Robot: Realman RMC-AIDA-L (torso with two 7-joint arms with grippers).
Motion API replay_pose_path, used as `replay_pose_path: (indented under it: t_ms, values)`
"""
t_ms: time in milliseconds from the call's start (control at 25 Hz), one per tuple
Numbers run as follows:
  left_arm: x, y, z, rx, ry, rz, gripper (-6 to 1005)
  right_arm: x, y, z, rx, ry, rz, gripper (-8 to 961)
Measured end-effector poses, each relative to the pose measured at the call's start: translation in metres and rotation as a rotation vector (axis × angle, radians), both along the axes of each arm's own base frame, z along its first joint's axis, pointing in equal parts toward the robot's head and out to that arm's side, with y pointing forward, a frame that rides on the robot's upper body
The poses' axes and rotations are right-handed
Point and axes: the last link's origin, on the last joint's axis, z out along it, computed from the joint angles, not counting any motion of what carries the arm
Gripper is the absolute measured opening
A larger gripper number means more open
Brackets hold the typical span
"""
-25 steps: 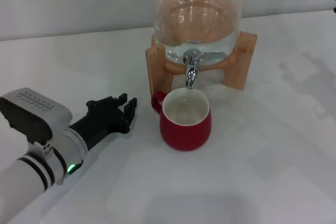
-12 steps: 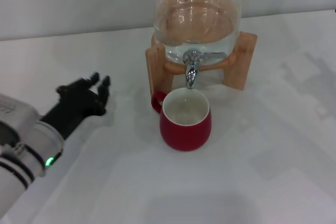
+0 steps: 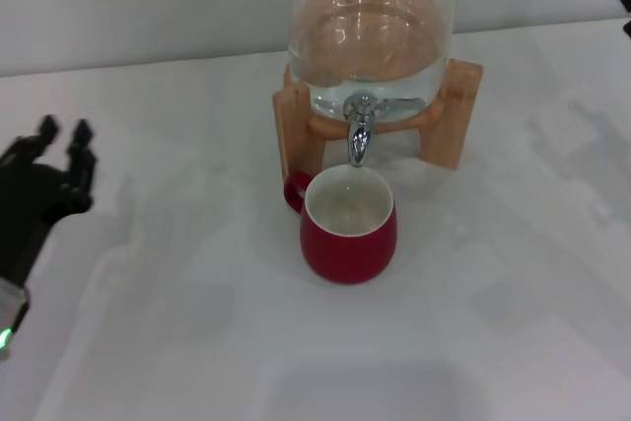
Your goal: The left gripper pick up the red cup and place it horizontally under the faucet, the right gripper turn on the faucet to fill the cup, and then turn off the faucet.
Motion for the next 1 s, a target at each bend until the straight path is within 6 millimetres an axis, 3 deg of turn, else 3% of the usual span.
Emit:
replay_pose_path:
  t_ms: [160,280,720,1000]
  values:
    - [-0.016,-0.014,0.012,0.061,-0.024,0.039,276,-0.002,0.0,-0.006,-0.045,0.012,0.012,781]
    - [-0.025,-0.022,0.015,0.079,-0.027,0.07,408,-0.004,0.002,-0.012,-0.083,0.003,0.015,781]
    - [-0.051,-0.042,0.028,0.14,-0.036,0.154,724,-0.016,0.01,-0.032,-0.211,-0.013,0.059,781]
    - [-0.06,-0.051,0.036,0.185,-0.037,0.178,758,-0.02,0.011,-0.041,-0.283,-0.012,0.077,781]
